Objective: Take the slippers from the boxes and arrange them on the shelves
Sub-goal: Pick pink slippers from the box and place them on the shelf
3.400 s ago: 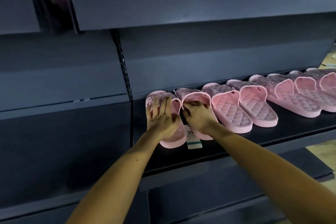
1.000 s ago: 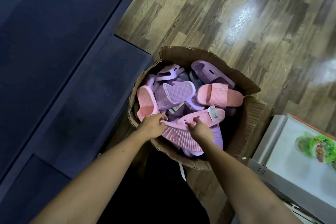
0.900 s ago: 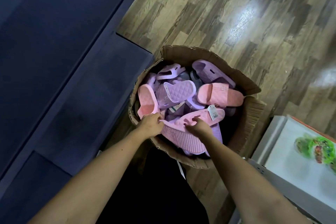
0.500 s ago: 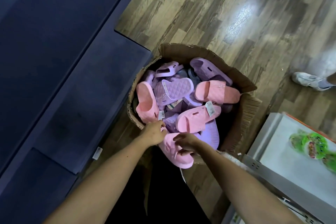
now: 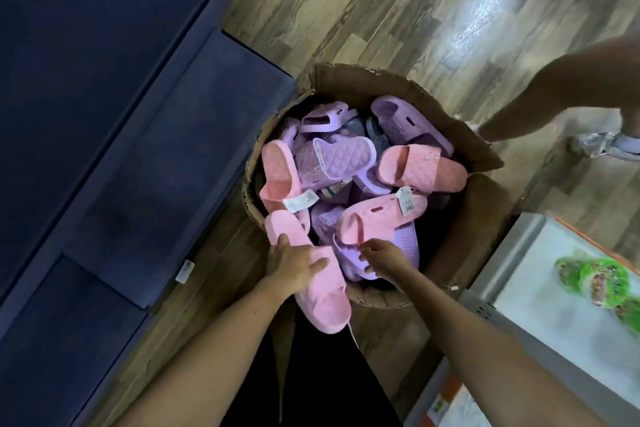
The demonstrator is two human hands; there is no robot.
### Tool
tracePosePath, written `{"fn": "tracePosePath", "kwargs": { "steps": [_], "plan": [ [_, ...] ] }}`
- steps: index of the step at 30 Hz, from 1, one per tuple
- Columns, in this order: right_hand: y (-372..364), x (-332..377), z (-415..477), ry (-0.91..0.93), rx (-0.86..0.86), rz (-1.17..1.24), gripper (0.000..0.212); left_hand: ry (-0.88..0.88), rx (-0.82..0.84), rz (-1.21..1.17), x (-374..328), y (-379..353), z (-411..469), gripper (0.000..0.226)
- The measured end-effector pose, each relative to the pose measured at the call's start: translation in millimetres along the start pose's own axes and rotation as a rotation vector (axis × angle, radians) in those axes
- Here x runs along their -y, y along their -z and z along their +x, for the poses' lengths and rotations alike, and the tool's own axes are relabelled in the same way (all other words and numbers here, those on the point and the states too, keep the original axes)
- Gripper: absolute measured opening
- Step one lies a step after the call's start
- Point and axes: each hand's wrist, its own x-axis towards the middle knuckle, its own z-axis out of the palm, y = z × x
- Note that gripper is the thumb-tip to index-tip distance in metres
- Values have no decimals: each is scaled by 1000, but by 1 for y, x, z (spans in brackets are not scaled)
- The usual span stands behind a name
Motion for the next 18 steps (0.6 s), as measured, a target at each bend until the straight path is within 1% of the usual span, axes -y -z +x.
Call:
{"fn": "tracePosePath", "kwargs": {
  "steps": [2, 5, 8, 10, 12, 15, 18],
  "plan": [
    [5, 18, -8, 32, 15, -51, 29, 19, -44, 47, 17, 20, -15, 47],
    [6, 49, -14, 123, 40, -185, 31, 70, -60, 94, 48, 55, -37, 42],
    [-2, 79, -16, 233, 49, -346, 31, 62, -33, 137, 68, 78, -53, 37],
    [-13, 94, -14, 306, 50, -481, 34, 37, -21, 177, 77, 84, -65, 40],
    [-24, 110, -12, 419, 45, -604, 41, 30, -46, 178, 87, 88, -77, 40],
    [-43, 135, -10, 562, 32, -742, 58, 21, -98, 112, 102, 90, -99, 37],
    [-67, 155, -7, 679, 35, -985, 67, -20, -117, 101, 118, 86, -114, 34]
  ]
}}
